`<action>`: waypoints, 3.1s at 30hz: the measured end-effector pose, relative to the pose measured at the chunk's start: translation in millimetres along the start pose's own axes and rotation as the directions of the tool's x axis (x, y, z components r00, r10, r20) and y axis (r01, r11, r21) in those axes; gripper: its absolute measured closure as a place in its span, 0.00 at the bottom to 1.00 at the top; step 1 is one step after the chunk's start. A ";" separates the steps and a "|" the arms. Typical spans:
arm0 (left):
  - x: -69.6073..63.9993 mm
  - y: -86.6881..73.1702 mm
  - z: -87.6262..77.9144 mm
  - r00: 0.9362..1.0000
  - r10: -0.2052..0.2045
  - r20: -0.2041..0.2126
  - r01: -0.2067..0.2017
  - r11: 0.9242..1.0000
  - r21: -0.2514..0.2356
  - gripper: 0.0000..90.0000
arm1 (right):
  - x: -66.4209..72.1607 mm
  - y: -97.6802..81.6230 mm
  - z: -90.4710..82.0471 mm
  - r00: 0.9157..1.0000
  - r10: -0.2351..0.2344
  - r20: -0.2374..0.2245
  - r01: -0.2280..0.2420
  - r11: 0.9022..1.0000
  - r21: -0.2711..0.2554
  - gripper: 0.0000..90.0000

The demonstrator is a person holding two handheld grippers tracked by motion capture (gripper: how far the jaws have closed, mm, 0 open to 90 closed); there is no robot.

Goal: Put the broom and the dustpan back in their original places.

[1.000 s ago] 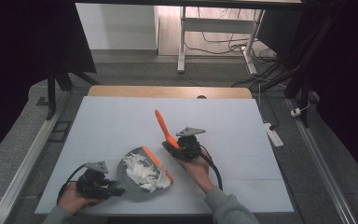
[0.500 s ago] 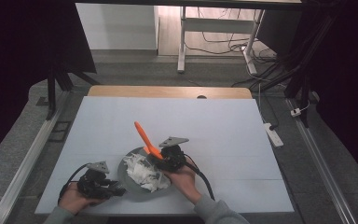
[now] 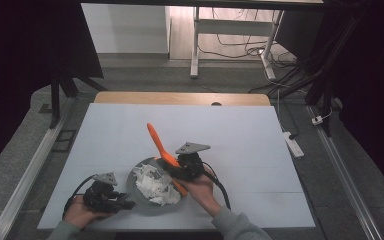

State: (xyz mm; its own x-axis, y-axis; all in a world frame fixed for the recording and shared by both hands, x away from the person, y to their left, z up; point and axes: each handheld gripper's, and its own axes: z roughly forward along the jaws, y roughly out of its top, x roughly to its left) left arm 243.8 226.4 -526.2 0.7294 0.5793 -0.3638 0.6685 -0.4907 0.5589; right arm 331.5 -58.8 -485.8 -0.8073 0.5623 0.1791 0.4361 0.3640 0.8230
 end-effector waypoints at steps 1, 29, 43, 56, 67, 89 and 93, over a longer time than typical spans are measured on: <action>-0.2 0.1 0.0 1.000 0.001 -0.001 -0.001 1.000 -0.001 0.68 | -2.5 0.8 -2.2 1.000 0.005 0.002 -0.005 1.000 -0.007 0.79; -0.9 1.8 2.4 1.000 0.002 -0.011 -0.002 1.000 -0.016 0.68 | -39.0 -4.6 -8.1 0.990 0.026 0.142 -0.032 0.999 0.039 0.79; -2.1 3.8 5.2 1.000 0.004 -0.007 -0.004 1.000 -0.015 0.68 | 0.6 -11.6 19.1 1.000 -0.005 0.007 0.005 0.995 0.103 0.79; -1.7 3.4 5.2 1.000 0.003 -0.005 -0.003 1.000 -0.016 0.68 | 0.1 16.8 -19.8 1.000 0.000 -0.029 -0.001 1.000 -0.031 0.79; -0.9 2.7 3.5 1.000 -0.003 -0.014 0.002 0.999 -0.044 0.68 | -16.5 18.7 -32.4 1.000 0.019 0.001 -0.019 0.998 -0.060 0.79; 0.8 3.0 -8.7 0.993 -0.095 -0.072 0.081 0.981 -0.177 0.68 | -49.7 8.4 -78.3 0.999 0.014 0.033 -0.010 0.993 -0.120 0.79; 1.0 2.1 -12.0 0.987 -0.132 -0.096 0.110 0.972 -0.209 0.68 | -54.7 4.2 -86.1 0.999 0.015 0.032 -0.011 0.992 -0.122 0.79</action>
State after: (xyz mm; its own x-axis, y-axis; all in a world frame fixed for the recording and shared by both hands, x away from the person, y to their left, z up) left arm 244.2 233.8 -516.5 0.6174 0.6987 -0.3614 0.6993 -0.2771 0.6590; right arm 343.3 -152.0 -445.8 -0.7877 0.5909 0.1742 0.3931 0.2645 0.8806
